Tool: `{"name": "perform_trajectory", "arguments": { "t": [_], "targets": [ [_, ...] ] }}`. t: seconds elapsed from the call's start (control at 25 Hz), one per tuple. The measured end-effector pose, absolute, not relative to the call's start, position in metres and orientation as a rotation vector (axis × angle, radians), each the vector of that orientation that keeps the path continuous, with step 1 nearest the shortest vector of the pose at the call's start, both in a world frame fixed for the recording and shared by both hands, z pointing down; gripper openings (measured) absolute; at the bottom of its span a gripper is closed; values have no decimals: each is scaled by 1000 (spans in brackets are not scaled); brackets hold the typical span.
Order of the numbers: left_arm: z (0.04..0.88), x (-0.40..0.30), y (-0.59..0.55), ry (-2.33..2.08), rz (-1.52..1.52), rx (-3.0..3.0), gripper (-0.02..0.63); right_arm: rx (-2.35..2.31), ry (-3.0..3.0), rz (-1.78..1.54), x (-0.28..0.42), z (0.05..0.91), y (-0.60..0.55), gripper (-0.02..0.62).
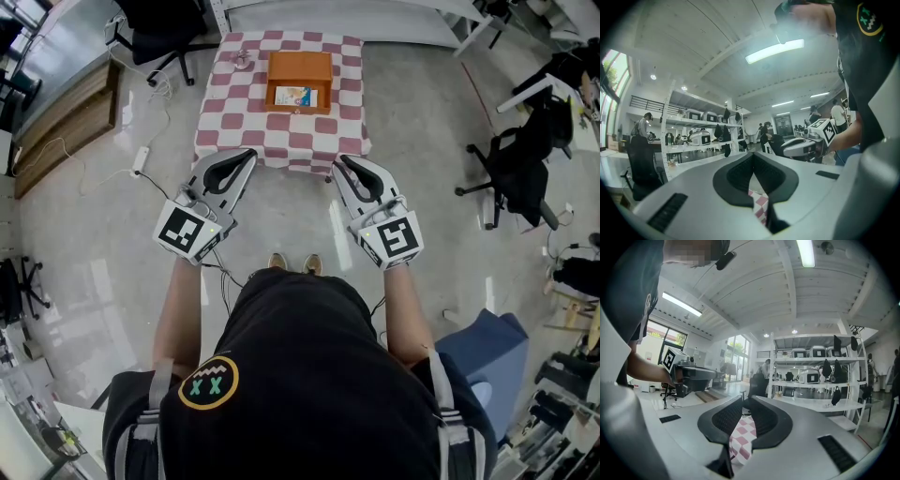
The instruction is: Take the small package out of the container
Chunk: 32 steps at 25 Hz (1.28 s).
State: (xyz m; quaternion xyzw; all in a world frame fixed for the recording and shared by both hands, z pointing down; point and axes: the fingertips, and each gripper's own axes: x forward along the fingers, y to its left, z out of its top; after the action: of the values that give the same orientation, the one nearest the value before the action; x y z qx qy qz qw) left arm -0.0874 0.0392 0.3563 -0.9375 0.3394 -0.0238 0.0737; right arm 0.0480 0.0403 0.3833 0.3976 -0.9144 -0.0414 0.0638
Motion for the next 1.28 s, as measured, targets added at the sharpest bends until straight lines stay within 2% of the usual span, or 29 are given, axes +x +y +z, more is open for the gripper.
{"name": "perform_trajectory", "arguments": {
  "t": [0.44,0.76,0.96,1.08,1.28],
  "targets": [
    [358,-87,37,1023,-75,-2814,17,1189,-2732,-104,49,392,37,255],
    [359,-90,34,1033,-78,-2816,17,1153,-2748,-65,42,396,35,439],
    [361,-90,33,1033,-80,-2817,17,1147,-2740,-34,42,403,32,517],
    [362,-89,31,1031,-77,-2819,17,1140,-2728,-20,42,408,31,588],
    [362,-87,30,1014,-83,-2827,17,1179,-2697,-26,46,412,27,597]
  ]
}}
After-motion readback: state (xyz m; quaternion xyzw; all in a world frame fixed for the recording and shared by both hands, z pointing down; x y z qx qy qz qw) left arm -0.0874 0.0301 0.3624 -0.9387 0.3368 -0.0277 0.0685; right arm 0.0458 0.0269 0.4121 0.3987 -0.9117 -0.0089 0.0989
